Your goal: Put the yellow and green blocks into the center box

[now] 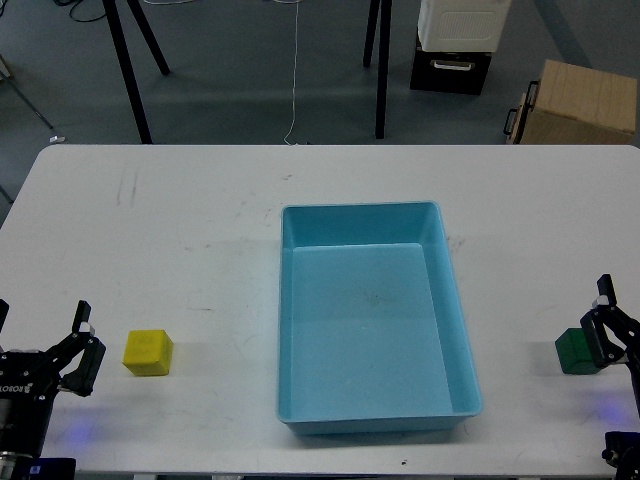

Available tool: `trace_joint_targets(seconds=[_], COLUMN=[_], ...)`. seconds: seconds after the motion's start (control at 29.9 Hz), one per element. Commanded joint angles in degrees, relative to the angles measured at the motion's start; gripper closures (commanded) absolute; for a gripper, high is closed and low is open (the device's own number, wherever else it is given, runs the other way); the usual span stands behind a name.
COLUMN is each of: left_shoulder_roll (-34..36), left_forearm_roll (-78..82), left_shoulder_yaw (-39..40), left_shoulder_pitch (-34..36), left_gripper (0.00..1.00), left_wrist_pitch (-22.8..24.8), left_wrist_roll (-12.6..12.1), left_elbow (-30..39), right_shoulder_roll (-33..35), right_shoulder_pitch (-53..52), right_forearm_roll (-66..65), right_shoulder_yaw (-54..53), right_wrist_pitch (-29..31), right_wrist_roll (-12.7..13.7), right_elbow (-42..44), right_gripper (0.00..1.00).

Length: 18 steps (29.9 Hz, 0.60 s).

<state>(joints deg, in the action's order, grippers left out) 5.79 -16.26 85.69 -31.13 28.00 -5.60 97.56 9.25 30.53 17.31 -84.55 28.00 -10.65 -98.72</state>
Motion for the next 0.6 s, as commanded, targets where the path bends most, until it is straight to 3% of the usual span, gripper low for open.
trace_joint_targets(seconds=[0.0,0.3,0.4,0.57], left_shoulder_roll=[0.01,-0.25,-0.34,-0.43], left_forearm_roll=[0.0,-0.08,-0.44,-0.44], left_shoulder_yaw=[0.0,0.09,0.44,0.18], left_shoulder_pitch=[0.11,0.72,0.9,3.09], left_gripper=[0.0,0.0,0.0,0.0], left_wrist_pitch=[0.0,0.0,0.0,0.0], left_wrist_roll=[-0.03,0.06,0.15,0.15], left_elbow=[0.0,-0.09,-0.09,-0.26], right_shoulder_roll=[-0.02,2.61,9.71,25.26], right_shoulder_pitch=[0.14,0.32,-1.78,-6.09], right_forearm_roll=[0.0,-1.22,-4.82,-10.8], right_shoulder_yaw=[-0.09,-1.67,-2.64,-2.12], right_wrist_pitch=[0.0,0.0,0.0,-7.86], right_wrist_roll=[-0.16,2.38,5.89,9.32], right_elbow=[-0.07,-0.06,-0.15,-0.07], right_gripper=[0.01,0.01,0.01,0.01])
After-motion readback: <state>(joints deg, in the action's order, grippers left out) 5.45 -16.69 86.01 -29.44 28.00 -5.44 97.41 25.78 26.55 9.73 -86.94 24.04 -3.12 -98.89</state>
